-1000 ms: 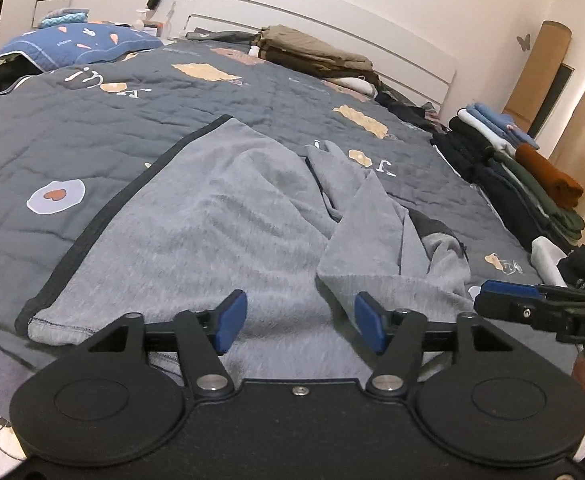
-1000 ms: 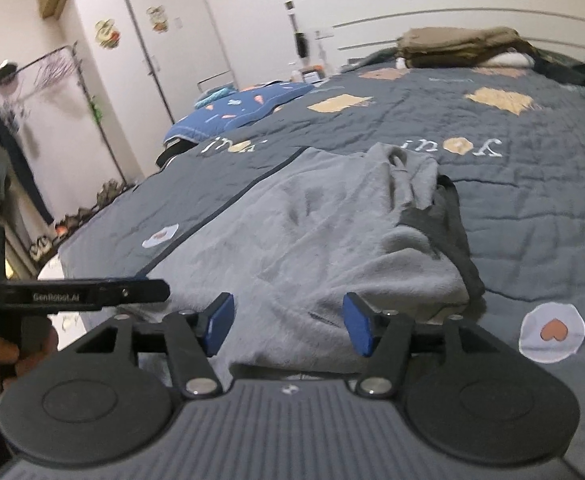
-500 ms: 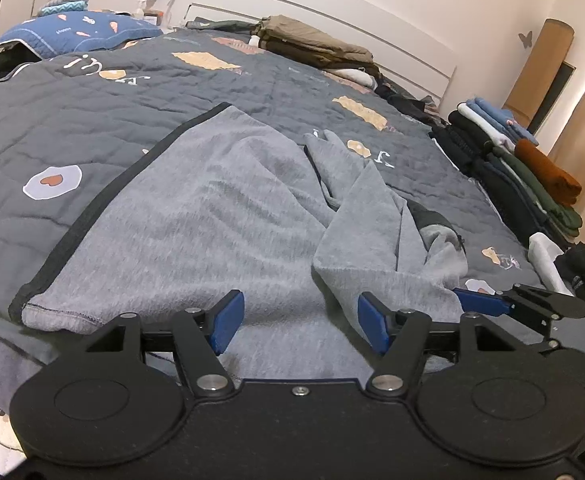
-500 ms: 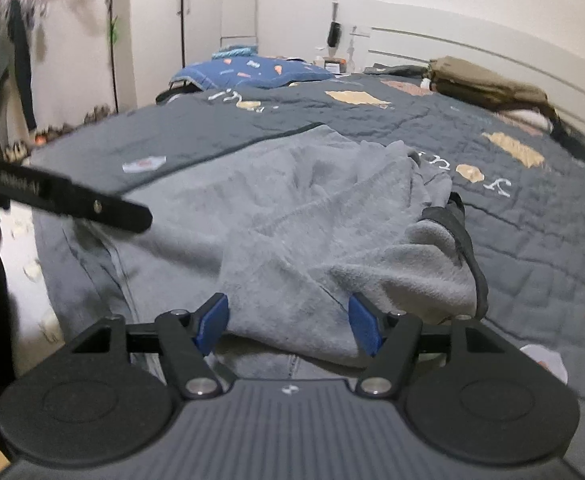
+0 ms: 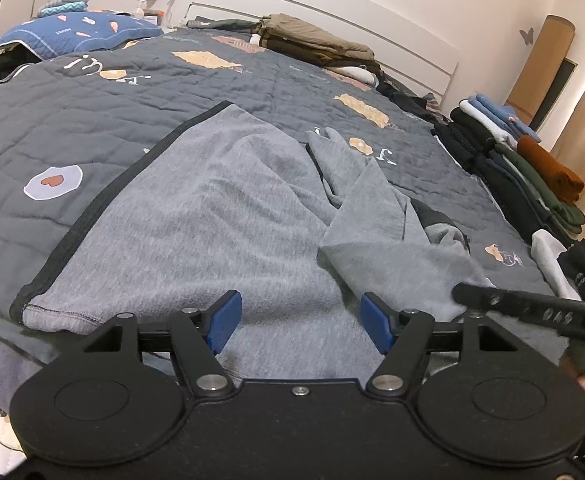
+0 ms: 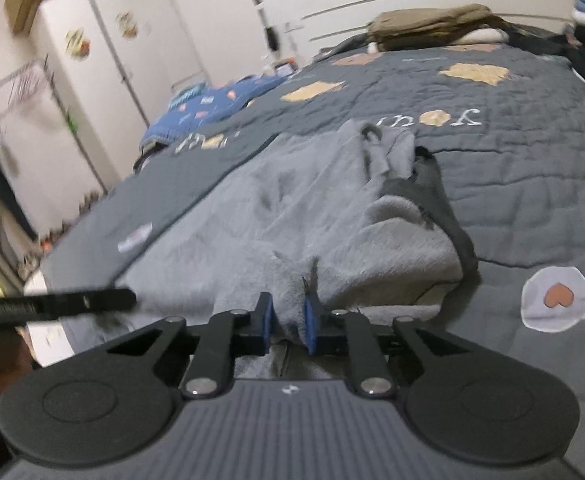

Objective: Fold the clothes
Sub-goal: 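Grasp the sweatshirt sleeve with the right gripper and lift it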

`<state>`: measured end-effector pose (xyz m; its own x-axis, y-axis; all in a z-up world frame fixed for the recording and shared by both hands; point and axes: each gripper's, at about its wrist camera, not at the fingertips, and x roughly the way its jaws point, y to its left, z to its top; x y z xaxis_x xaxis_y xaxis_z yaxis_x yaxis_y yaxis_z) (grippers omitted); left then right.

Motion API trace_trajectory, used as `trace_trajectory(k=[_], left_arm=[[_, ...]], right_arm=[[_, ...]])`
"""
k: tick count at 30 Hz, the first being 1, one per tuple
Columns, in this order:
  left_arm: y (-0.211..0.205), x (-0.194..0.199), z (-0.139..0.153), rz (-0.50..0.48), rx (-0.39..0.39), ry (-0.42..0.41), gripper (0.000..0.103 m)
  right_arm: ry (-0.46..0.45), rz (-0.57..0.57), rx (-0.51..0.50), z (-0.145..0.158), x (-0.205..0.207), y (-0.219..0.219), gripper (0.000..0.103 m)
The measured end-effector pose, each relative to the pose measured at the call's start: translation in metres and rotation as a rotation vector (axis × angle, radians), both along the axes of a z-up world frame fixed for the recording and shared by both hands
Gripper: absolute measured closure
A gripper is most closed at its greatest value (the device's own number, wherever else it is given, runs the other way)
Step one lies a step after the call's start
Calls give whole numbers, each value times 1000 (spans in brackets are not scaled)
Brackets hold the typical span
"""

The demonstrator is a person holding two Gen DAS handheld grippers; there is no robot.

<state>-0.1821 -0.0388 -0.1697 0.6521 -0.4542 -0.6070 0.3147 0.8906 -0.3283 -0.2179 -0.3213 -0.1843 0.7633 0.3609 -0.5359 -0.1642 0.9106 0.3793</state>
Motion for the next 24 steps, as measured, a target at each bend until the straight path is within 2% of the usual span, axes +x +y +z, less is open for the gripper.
trace_trajectory(k=[4,10,17,20,24], left_arm=[[0,0,1,1,-1,-5,38],[-2,-1,3,-6,-15,-12,38],[-7,-7,8,-29,-24,-22,38],[-5,-9,11,-25,-25,-15,38],[-4,-13,18,-28,-43,-21,38]], right_arm=[[-32,-63,67,17,-11,-21,90],[-72,-193,109,37,-45,-62,91],[9,-287,82,21,-79,-86,91],[10,-309,73,23,-91,-90,92],[-15,-355,110,26,-116,-99,92]])
